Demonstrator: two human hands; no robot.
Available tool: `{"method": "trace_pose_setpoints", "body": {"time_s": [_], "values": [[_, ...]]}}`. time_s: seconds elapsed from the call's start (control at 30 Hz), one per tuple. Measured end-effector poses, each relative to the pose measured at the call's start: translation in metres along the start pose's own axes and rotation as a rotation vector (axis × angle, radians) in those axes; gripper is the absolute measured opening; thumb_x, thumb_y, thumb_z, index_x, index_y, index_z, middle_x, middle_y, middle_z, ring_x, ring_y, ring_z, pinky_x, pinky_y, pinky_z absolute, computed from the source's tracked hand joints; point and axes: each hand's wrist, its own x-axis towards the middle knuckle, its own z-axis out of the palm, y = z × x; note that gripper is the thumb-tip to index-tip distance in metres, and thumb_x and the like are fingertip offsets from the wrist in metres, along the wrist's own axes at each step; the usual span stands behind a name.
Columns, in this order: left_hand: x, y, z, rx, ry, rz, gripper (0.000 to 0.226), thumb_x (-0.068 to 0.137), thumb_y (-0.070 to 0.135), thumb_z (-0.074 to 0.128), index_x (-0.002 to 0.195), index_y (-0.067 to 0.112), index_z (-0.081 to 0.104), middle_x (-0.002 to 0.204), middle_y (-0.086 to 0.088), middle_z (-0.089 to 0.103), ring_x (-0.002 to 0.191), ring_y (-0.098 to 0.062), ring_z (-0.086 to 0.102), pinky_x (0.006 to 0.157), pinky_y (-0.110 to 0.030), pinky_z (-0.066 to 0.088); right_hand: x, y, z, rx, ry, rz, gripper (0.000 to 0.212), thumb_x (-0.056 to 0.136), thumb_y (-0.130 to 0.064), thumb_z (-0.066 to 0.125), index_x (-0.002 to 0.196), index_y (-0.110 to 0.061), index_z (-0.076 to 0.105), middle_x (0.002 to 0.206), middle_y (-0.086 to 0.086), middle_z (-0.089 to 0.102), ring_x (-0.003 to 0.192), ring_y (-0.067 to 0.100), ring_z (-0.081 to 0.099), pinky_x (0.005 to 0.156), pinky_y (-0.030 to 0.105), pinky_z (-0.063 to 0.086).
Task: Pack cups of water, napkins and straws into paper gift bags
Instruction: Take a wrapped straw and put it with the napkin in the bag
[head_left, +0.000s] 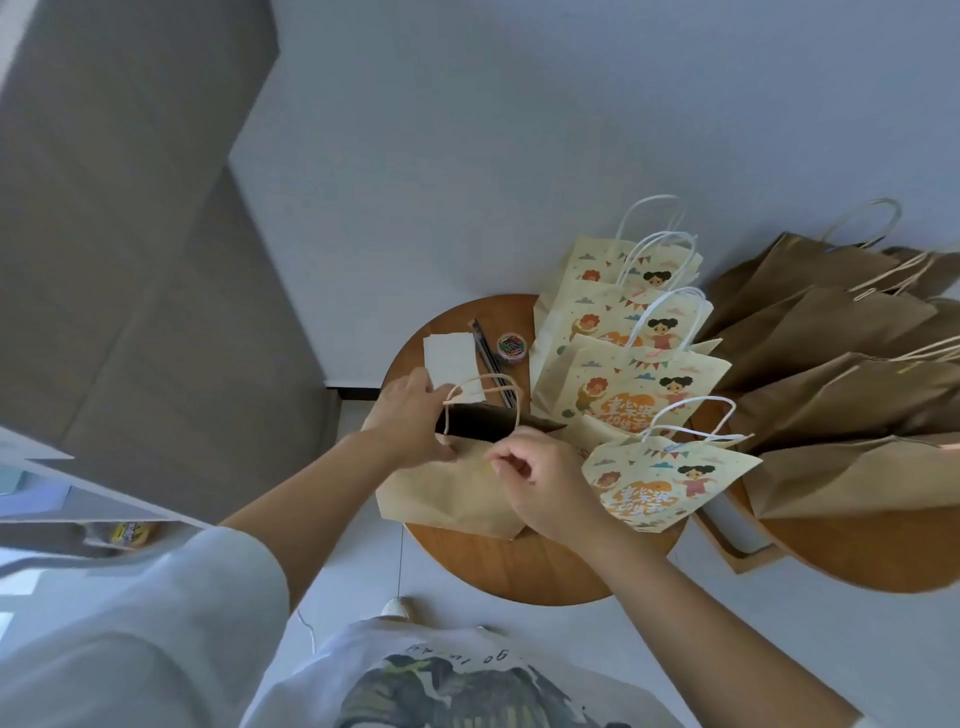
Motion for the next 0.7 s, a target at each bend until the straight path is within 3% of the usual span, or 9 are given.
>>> {"method": "trace_pose_setpoints", "body": {"time_s": [0.07,0.2,0.3,0.37,0.5,0.7], "values": [[0.004,0.006,-0.001,-0.013,0.033,-0.016,0.053,0.079,0.047,0.068,0.122,0.021,0.054,0.121,-0.003,0.042,0.097,-0.017,0.043,0.088,-0.029,0.037,0.005,0.002,0.007,-0.122,-0.065,-0.056,0.018,0.092,-0.008,0.050,0.096,-0.004,0.067,0.093,0.005,0.060,0.077,0.014,0.059,0.070,0.024,0.049],[0.012,0.013,-0.002,0.007,0.009,0.025,0.033,0.088,0.052,0.053,0.096,0.021,0.061,0.103,0.001,0.056,0.098,-0.020,0.053,0.091,-0.034,0.033,0.027,0.007,0.009,-0.334,-0.049,-0.048,0.018,0.093,-0.006,0.049,0.103,-0.003,0.064,0.098,0.011,0.064,0.086,0.026,0.062,0.071,0.027,0.045],[0.017,0.012,-0.001,0.008,-0.010,0.077,0.023,0.094,0.043,0.049,0.108,0.028,0.059,0.098,0.003,0.063,0.105,-0.019,0.053,0.110,-0.047,0.017,0.041,0.009,0.003,-0.392,-0.028,0.008,0.019,0.093,-0.006,0.049,0.107,-0.004,0.061,0.097,0.013,0.065,0.087,0.028,0.062,0.071,0.032,0.046],[0.021,0.009,0.004,0.050,-0.032,0.108,0.021,0.098,0.036,0.046,0.110,0.030,0.061,0.092,0.004,0.059,0.100,-0.018,0.051,0.114,-0.052,0.007,0.048,0.010,-0.001,-0.398,-0.078,0.036,0.022,0.094,-0.007,0.048,0.112,-0.008,0.060,0.103,0.010,0.065,0.092,0.025,0.061,0.074,0.031,0.046],[0.030,0.004,0.015,0.048,-0.069,0.156,0.027,0.099,0.031,0.040,0.105,0.028,0.066,0.078,0.007,0.040,0.076,-0.014,0.042,0.111,-0.041,0.023,0.057,0.012,-0.003,-0.475,-0.165,0.022,0.023,0.095,-0.011,0.047,0.113,-0.011,0.061,0.107,0.008,0.065,0.095,0.024,0.061,0.077,0.031,0.047],[0.032,0.001,0.014,0.049,-0.070,0.220,0.025,0.100,0.030,0.040,0.100,0.022,0.063,0.080,0.007,0.042,0.075,-0.014,0.042,0.107,-0.040,0.025,0.063,0.011,-0.004,-0.470,-0.124,-0.022,0.020,0.095,-0.011,0.049,0.109,-0.006,0.063,0.099,0.012,0.066,0.089,0.027,0.061,0.072,0.031,0.045]]}}
